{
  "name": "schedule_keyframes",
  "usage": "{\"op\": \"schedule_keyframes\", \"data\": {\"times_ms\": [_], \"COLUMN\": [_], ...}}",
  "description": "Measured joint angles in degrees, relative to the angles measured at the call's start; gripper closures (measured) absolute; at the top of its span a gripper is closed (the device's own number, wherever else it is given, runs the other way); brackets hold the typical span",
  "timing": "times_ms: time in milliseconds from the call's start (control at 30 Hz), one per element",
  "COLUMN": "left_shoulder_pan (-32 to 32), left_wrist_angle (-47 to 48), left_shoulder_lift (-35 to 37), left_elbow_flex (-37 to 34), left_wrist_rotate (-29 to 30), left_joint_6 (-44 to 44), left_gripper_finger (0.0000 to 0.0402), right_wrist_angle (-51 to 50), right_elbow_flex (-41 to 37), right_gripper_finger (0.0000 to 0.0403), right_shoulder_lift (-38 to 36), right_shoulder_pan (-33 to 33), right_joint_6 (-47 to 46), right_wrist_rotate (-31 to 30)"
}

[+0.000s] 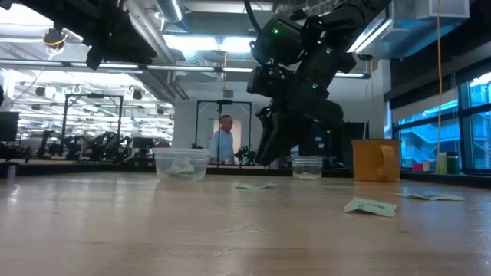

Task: Pick and place Stevia / Truvia into bins
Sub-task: Put the stevia packet into the transparent container

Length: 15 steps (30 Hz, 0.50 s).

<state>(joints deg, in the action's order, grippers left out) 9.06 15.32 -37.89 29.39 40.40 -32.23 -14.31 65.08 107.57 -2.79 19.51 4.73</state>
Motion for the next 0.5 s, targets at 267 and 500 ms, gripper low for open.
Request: {"op": "schedule_keyframes", "data": {"times_ms": [267,500], "left_shoulder_pan": [0.02,0.01], "left_wrist_angle": [-0.01,-0.01], "left_shoulder_lift": [0.02,0.01], "left_elbow_flex": [0.00,0.00], "left_wrist_rotate": [0.00,0.00], "left_joint_6": [0.00,0.00], "left_gripper_finger": [0.0304,0.0304], "right_wrist_angle": [-0.24,0.47], "right_elbow_flex": [-0.02,-0.02], "right_gripper_finger": [0.0286,0.0286], "right_shoulder_lift": [0.00,0.69], "right_shoulder_pan": [0.00,-0.01], "right_joint_6": [-2.59,-2.83], "right_wrist_rotate": [0.00,0.02]}}
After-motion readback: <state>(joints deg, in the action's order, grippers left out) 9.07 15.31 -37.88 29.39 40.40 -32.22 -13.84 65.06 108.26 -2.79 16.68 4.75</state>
